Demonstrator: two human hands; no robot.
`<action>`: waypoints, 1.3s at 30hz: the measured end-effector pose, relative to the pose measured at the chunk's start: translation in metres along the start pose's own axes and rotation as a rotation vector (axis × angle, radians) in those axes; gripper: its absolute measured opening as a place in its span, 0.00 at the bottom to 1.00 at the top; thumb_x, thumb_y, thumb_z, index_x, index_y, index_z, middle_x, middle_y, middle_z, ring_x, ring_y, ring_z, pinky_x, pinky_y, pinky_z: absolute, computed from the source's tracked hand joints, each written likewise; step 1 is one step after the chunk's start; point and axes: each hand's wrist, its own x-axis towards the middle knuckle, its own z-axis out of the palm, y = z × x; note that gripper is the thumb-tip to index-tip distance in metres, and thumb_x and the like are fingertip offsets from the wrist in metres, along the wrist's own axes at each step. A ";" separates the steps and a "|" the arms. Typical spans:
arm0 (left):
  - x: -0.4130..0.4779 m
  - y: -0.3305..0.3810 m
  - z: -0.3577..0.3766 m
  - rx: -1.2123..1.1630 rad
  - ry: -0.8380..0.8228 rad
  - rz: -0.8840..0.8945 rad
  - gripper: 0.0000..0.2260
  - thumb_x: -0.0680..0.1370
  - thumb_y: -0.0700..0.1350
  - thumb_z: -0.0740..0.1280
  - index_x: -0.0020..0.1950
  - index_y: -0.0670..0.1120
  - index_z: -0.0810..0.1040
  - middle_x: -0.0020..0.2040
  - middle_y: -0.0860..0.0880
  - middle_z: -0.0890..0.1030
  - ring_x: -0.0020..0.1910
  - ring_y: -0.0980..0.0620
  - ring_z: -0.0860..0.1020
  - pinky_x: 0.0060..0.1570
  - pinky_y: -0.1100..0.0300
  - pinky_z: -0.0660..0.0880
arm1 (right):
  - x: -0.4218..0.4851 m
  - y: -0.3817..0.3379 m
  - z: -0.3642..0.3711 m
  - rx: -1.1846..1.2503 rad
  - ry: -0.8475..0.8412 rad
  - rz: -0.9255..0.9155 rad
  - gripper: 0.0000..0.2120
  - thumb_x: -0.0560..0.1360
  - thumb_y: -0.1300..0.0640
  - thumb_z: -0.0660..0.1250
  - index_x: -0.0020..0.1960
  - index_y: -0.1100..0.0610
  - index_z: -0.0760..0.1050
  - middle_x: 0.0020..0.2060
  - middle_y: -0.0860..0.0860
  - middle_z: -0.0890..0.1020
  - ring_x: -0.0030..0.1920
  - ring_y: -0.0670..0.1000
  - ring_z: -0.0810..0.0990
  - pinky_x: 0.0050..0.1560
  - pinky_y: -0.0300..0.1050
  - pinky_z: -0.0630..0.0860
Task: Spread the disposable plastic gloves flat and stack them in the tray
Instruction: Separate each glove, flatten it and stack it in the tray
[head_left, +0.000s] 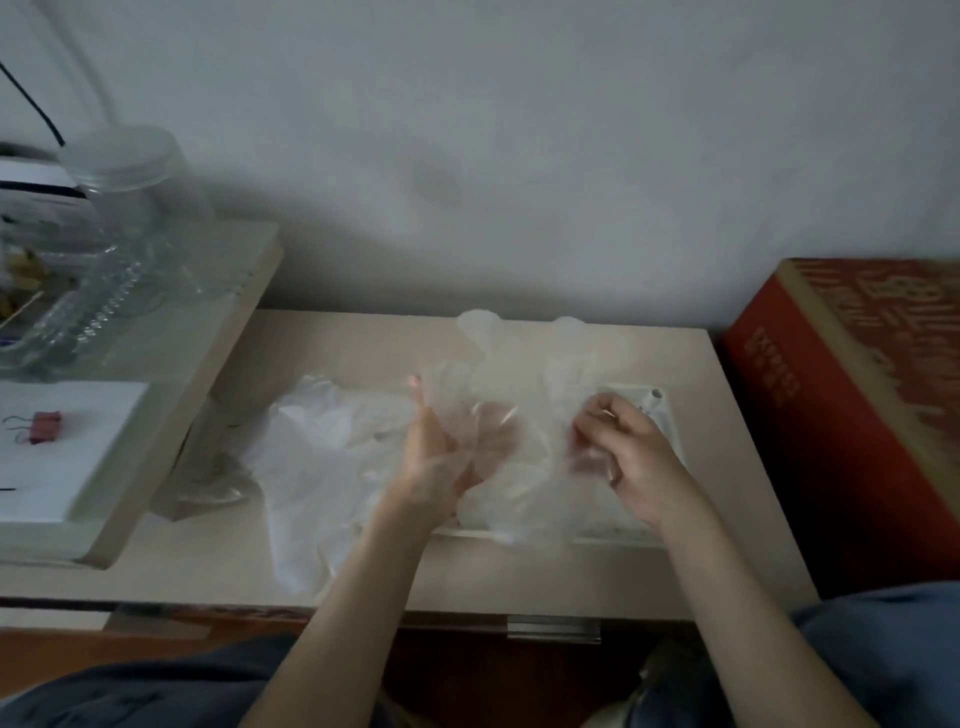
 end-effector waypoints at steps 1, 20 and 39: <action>0.002 0.003 -0.002 -0.068 -0.019 -0.080 0.20 0.69 0.56 0.70 0.51 0.41 0.75 0.46 0.43 0.79 0.44 0.44 0.80 0.47 0.51 0.77 | 0.000 -0.003 -0.006 -0.067 0.023 -0.026 0.07 0.77 0.69 0.61 0.43 0.59 0.71 0.32 0.54 0.78 0.28 0.49 0.77 0.25 0.41 0.75; 0.016 -0.026 0.003 0.373 0.128 -0.261 0.05 0.79 0.37 0.63 0.45 0.38 0.75 0.37 0.44 0.78 0.33 0.52 0.76 0.40 0.57 0.79 | 0.012 0.016 -0.038 -0.055 0.147 0.115 0.06 0.77 0.66 0.64 0.42 0.59 0.72 0.36 0.55 0.77 0.35 0.50 0.78 0.38 0.40 0.79; 0.026 -0.023 -0.011 0.766 0.255 -0.096 0.01 0.77 0.36 0.65 0.47 0.40 0.74 0.36 0.45 0.76 0.31 0.51 0.75 0.32 0.61 0.78 | 0.015 0.038 -0.063 -0.705 0.523 -0.032 0.13 0.76 0.63 0.62 0.60 0.58 0.71 0.48 0.51 0.76 0.49 0.52 0.75 0.53 0.48 0.75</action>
